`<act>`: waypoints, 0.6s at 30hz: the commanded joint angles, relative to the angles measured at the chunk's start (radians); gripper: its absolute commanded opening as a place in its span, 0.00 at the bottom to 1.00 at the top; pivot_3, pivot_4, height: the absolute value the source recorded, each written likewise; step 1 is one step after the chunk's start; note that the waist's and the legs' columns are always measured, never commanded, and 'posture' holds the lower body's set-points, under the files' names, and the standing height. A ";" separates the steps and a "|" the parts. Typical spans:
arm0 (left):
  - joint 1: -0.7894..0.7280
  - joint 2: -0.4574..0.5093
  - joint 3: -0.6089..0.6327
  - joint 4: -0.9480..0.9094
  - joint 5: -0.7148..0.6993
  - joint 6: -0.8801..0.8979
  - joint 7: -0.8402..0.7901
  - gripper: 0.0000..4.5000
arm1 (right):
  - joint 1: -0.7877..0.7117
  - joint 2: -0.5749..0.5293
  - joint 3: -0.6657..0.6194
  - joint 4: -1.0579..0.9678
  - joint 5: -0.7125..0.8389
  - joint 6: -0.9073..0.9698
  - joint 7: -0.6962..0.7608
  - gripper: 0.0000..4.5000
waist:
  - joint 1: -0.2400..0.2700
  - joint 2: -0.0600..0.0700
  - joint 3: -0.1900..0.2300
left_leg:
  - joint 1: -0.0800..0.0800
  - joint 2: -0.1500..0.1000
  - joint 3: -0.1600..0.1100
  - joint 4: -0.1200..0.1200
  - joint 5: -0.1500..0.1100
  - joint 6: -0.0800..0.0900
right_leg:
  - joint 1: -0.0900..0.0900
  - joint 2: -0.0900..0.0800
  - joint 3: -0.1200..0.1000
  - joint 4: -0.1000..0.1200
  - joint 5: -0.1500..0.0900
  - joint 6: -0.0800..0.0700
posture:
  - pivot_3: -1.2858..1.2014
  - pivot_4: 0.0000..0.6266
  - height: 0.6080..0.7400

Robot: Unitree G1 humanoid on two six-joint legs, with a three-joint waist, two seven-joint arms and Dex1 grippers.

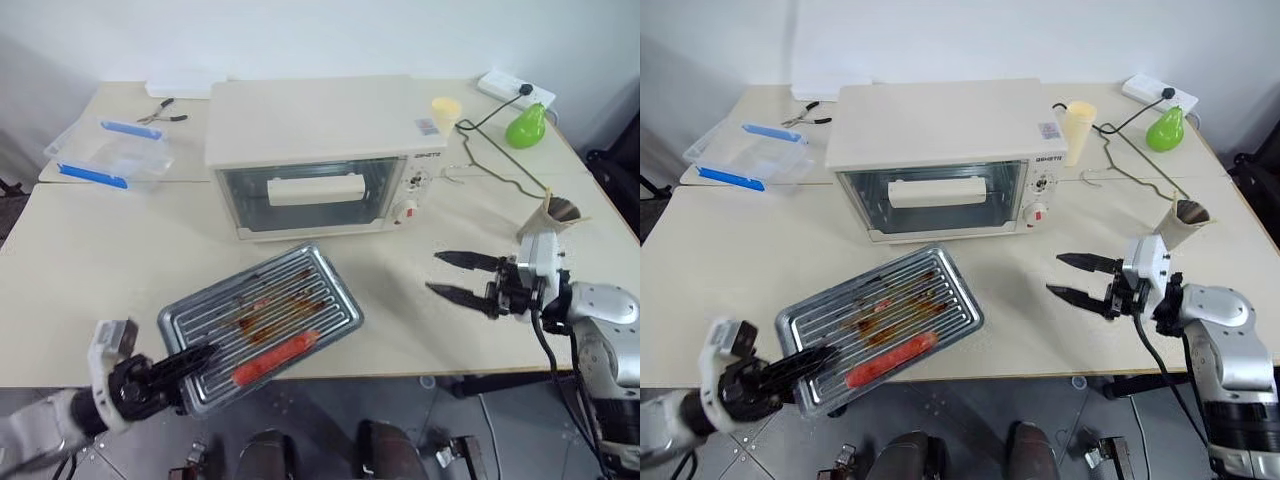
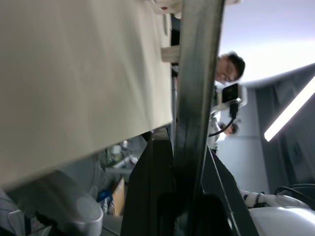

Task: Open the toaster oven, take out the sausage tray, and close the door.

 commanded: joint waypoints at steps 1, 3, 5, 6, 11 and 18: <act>-0.152 0.017 -0.076 0.118 -0.015 0.100 -0.002 0.00 | 0.073 -0.048 -0.071 -0.084 0.023 -0.018 0.019 0.94 | 0.004 0.000 0.000 | 0.000 0.000 0.000 0.000 0.000 0.000 | 0.000 0.000 0.000 0.000 0.000 0.000 | 0.52 0.24 1.00; -0.248 0.027 -0.136 0.189 -0.015 0.151 0.008 0.00 | 0.125 -0.060 -0.101 -0.108 0.028 -0.014 0.010 0.99 | 0.006 0.000 0.000 | 0.000 0.000 0.000 0.000 0.000 0.000 | 0.000 0.000 0.000 0.000 0.000 0.001 | 0.52 0.24 1.00; -0.358 0.010 -0.193 0.284 -0.015 0.196 0.028 0.00 | 0.175 -0.064 -0.133 -0.137 0.036 -0.003 -0.008 0.99 | 0.007 0.000 0.000 | 0.000 0.000 0.000 0.000 0.000 0.000 | 0.000 0.000 0.000 0.001 0.001 0.001 | 0.52 0.24 1.00; -0.405 0.000 -0.217 0.324 -0.015 0.214 0.039 0.00 | 0.195 -0.062 -0.148 -0.152 0.040 0.002 -0.019 0.99 | 0.006 -0.001 0.000 | 0.000 0.000 0.001 0.000 0.000 0.000 | 0.000 0.000 0.000 0.001 0.001 0.002 | 0.52 0.24 1.00; -0.517 0.011 -0.304 0.407 -0.015 0.276 0.069 0.00 | 0.285 -0.062 -0.209 -0.228 0.070 0.033 -0.054 0.99 | 0.005 -0.001 0.000 | 0.001 0.000 0.001 0.000 0.001 -0.002 | 0.000 0.000 0.000 0.001 0.002 0.004 | 0.52 0.24 1.00; -0.753 -0.078 -0.444 0.575 -0.015 0.264 0.291 0.00 | 0.421 -0.047 -0.278 -0.330 0.082 0.049 -0.095 0.99 | 0.023 -0.002 0.000 | 0.001 -0.001 -0.001 0.001 0.003 -0.002 | 0.001 0.001 0.002 0.001 0.003 0.006 | 0.52 0.24 1.00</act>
